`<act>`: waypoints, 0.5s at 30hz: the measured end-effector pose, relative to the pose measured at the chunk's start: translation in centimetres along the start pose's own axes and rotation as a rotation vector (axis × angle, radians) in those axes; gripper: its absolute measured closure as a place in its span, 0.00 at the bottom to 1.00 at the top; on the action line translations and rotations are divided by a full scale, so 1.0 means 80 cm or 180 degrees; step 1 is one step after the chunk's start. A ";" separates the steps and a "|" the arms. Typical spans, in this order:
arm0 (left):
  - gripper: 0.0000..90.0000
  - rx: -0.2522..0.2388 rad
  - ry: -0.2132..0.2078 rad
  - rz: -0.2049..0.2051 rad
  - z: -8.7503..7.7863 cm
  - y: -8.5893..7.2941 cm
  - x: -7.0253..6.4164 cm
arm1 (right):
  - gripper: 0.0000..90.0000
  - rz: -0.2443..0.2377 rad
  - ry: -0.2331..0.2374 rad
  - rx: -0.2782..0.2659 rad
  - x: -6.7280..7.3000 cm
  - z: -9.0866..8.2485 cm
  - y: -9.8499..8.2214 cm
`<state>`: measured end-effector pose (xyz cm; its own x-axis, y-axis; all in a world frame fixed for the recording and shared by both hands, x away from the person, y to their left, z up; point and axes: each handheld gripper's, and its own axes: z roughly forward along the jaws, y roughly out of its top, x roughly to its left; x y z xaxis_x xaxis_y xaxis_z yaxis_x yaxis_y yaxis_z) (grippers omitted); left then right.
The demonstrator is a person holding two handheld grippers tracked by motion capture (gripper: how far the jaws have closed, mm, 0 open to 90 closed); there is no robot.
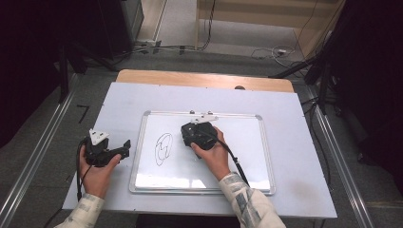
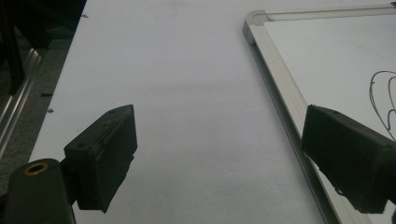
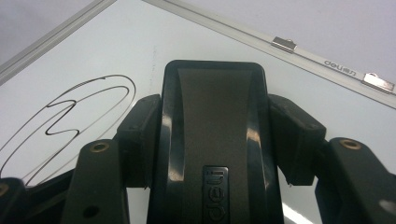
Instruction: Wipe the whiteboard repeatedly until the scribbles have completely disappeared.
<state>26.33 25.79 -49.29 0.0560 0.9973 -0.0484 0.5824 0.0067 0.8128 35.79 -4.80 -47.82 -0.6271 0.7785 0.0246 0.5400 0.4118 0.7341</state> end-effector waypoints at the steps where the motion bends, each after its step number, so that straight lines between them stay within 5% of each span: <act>1: 0.13 0.0002 0.0000 -0.0002 0.000 0.000 0.000 | 0.43 -0.0008 0.0006 0.0003 0.001 0.001 0.001; 15: 0.13 -0.0001 0.0000 0.0000 0.000 0.000 0.000 | 0.43 -0.0061 0.0017 0.0004 0.013 0.021 0.014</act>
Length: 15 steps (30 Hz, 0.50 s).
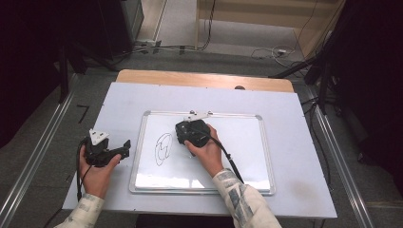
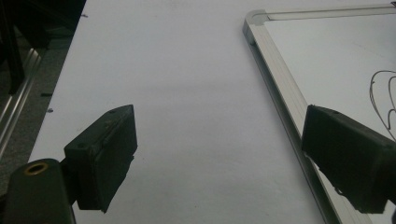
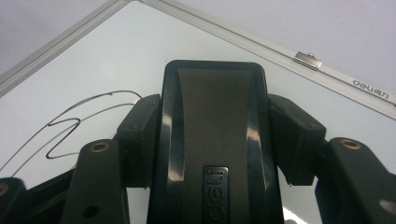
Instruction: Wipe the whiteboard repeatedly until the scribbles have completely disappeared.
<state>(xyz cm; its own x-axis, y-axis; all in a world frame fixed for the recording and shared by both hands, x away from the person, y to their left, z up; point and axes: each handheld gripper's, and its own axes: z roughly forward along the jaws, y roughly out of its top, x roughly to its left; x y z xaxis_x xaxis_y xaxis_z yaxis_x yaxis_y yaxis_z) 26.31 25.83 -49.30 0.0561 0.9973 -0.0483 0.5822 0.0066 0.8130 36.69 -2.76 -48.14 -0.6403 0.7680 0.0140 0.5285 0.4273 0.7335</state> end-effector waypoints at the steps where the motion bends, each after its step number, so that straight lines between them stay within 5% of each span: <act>1: 0.13 0.0000 0.0000 0.0000 0.000 0.000 0.000 | 0.43 -0.0001 -0.0007 0.0005 0.000 0.001 0.001; 15: 0.12 -0.0004 0.0001 -0.0008 0.000 0.000 0.001 | 0.43 -0.0065 -0.0034 0.0009 0.006 0.016 0.016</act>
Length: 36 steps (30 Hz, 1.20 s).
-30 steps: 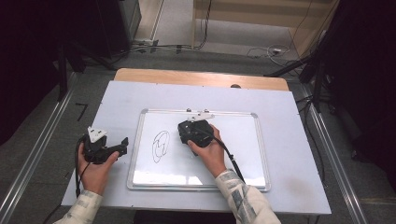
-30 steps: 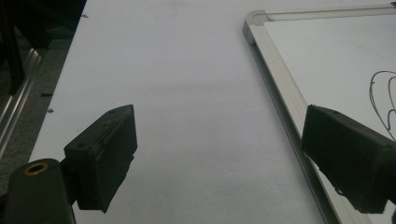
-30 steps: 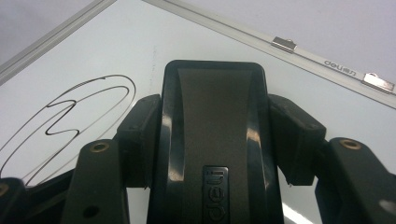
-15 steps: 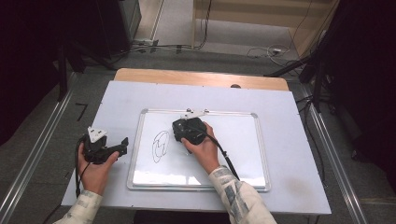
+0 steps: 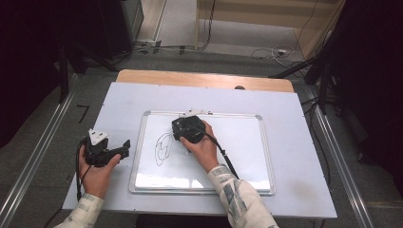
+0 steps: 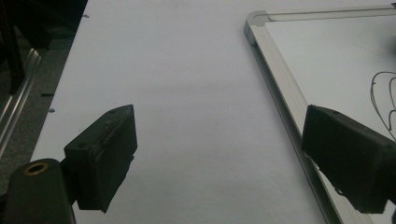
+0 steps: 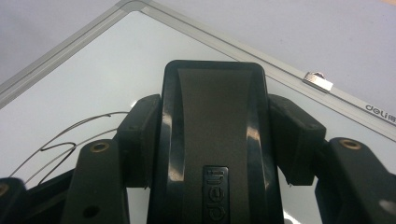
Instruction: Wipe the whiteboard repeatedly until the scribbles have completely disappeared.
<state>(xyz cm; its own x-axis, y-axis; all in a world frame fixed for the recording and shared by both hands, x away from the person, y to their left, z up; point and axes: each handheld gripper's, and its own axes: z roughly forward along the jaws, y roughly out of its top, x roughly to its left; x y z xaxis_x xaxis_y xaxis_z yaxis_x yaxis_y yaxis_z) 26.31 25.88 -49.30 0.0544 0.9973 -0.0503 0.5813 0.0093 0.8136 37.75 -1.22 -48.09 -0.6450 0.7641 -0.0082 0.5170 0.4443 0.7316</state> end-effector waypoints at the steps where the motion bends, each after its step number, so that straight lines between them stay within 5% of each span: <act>1: 0.13 0.0004 -0.0002 0.0004 0.000 0.000 0.000 | 0.43 0.0002 -0.0001 0.0003 0.001 0.001 0.000; 18: 0.12 0.0001 -0.0005 -0.0008 0.000 0.000 0.001 | 0.43 -0.0137 -0.0042 0.0098 0.012 0.018 0.004; 36: 0.12 0.0005 -0.0008 -0.0010 0.000 0.000 0.000 | 0.42 -0.0061 -0.0019 0.0067 0.011 0.019 0.004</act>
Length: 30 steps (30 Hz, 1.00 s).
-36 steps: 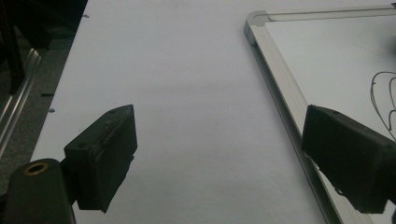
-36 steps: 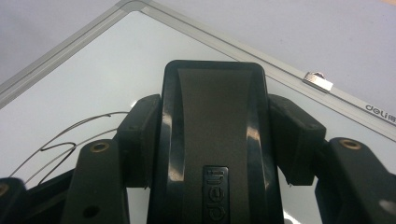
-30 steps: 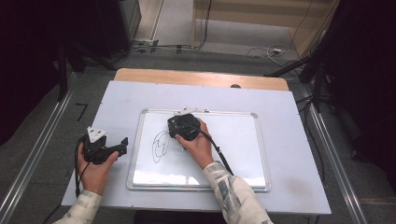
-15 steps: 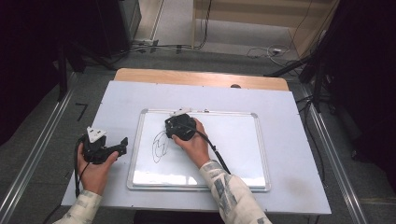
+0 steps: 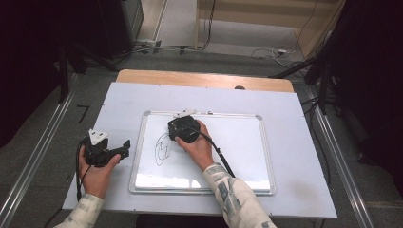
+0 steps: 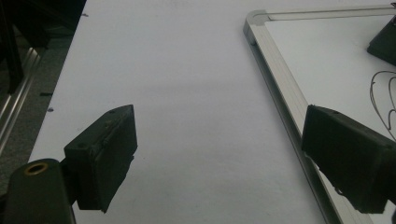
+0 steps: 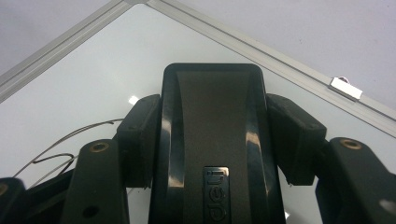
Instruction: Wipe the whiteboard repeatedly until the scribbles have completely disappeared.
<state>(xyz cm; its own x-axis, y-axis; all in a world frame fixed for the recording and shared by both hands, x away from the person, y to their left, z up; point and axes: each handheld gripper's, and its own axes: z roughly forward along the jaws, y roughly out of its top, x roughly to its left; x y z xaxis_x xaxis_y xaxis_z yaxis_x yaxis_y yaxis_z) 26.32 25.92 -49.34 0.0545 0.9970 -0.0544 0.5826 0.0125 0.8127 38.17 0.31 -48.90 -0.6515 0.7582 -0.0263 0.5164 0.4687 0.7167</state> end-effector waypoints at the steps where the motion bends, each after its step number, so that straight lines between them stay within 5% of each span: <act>1: 0.13 0.0001 0.0000 -0.0001 0.000 0.000 0.000 | 0.42 0.0001 0.0001 -0.0002 0.000 0.000 0.000; 30: 0.12 0.0000 -0.0010 0.0003 -0.001 0.000 -0.001 | 0.43 -0.0086 0.0071 0.0014 0.007 0.000 -0.001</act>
<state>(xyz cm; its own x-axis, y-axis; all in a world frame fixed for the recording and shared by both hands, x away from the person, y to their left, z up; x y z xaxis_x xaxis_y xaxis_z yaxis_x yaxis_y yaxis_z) 26.28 25.85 -49.28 0.0575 0.9968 -0.0555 0.5827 0.0117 0.8126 37.75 0.72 -48.98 -0.6775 0.7349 -0.0302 0.5007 0.4909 0.7129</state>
